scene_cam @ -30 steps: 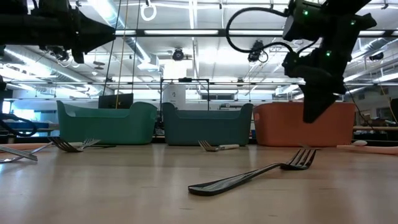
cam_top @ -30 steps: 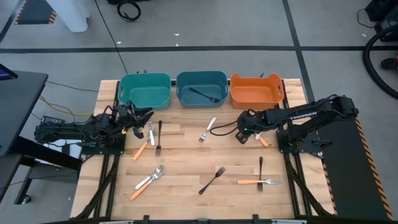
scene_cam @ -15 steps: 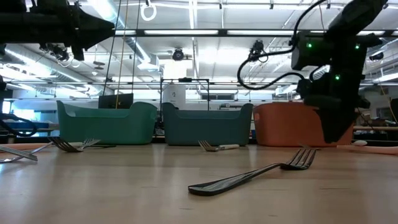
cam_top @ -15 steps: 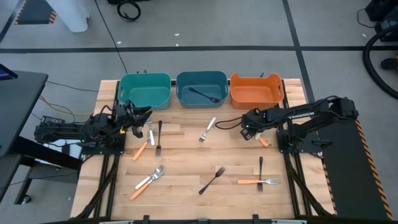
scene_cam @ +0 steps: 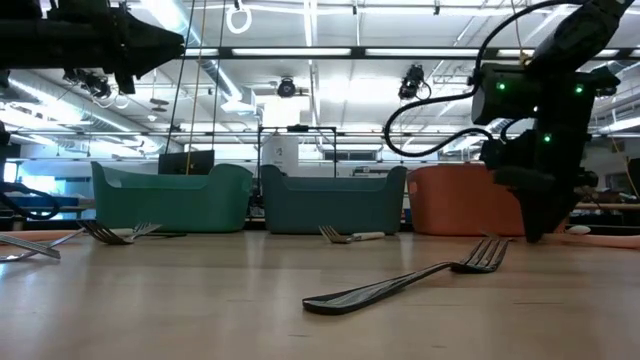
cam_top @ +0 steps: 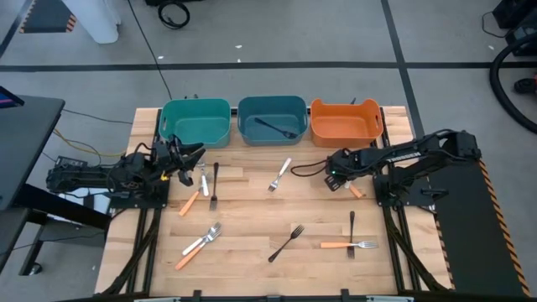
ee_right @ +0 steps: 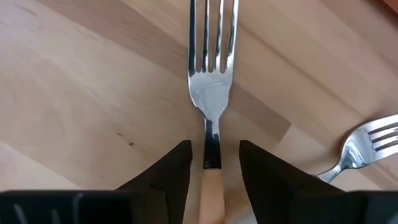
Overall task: Sort silverware by color (type)
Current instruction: Put the yellow fork into the orange bin
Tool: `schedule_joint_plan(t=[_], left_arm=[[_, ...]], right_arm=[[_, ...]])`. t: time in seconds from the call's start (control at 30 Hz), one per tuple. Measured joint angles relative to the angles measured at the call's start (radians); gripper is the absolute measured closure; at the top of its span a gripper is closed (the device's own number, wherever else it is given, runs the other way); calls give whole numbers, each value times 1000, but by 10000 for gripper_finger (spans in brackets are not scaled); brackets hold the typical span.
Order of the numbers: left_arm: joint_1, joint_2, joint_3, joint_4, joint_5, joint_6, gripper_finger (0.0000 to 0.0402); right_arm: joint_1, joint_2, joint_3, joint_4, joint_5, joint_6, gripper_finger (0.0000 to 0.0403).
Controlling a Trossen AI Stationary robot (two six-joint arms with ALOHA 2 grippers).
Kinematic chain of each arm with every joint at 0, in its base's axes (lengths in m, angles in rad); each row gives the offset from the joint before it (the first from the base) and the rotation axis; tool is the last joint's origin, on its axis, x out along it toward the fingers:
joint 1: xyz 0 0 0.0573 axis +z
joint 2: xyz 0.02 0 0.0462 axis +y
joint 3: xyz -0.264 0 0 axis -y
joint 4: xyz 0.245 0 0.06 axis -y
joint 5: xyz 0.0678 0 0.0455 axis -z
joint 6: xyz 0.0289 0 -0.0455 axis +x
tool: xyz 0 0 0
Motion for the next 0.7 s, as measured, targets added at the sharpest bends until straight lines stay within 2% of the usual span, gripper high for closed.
schedule_joint_plan(t=[0.13,0.37,0.7], left_arm=[[0,0,0,0,0,0,285],[0,0,0,-1,0,0,285],[0,0,0,-3,0,3,285]], right_arm=[[0,1,-1,17,4,4,290],[0,-15,-7,30,7,14,382],[1,-8,49,33,4,17,382]])
